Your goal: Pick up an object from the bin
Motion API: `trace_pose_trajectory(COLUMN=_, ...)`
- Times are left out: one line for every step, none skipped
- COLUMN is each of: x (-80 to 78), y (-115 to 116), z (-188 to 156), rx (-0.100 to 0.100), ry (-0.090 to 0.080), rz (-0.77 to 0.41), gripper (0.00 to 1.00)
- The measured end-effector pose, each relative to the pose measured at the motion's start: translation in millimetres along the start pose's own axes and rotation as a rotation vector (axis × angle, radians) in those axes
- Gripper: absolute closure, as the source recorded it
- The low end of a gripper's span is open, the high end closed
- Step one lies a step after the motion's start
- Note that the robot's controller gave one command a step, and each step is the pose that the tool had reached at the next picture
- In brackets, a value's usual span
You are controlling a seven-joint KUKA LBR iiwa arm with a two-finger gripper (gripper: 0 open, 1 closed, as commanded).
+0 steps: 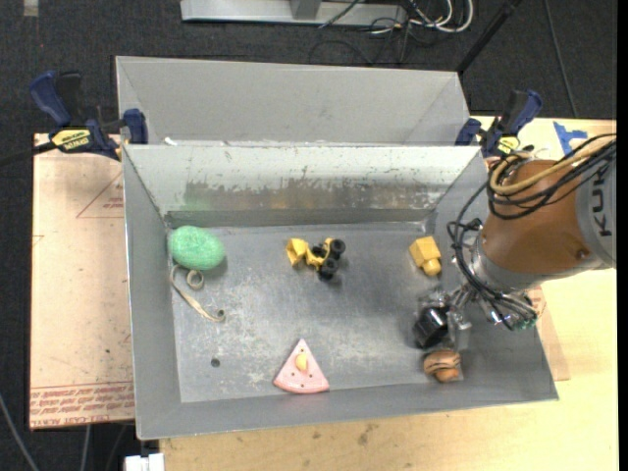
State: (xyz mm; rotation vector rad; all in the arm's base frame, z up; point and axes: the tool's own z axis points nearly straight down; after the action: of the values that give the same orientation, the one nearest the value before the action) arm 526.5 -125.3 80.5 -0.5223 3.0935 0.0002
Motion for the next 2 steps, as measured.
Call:
trace_pose_trajectory(x=3.2, y=0.3, z=-52.7, rx=-0.005, ry=0.008, rz=-0.005, gripper=1.0)
trace_pose_trajectory(x=-3.5, y=-3.4, z=-56.9, rx=0.007, ry=-0.01, rz=0.002, gripper=1.0)
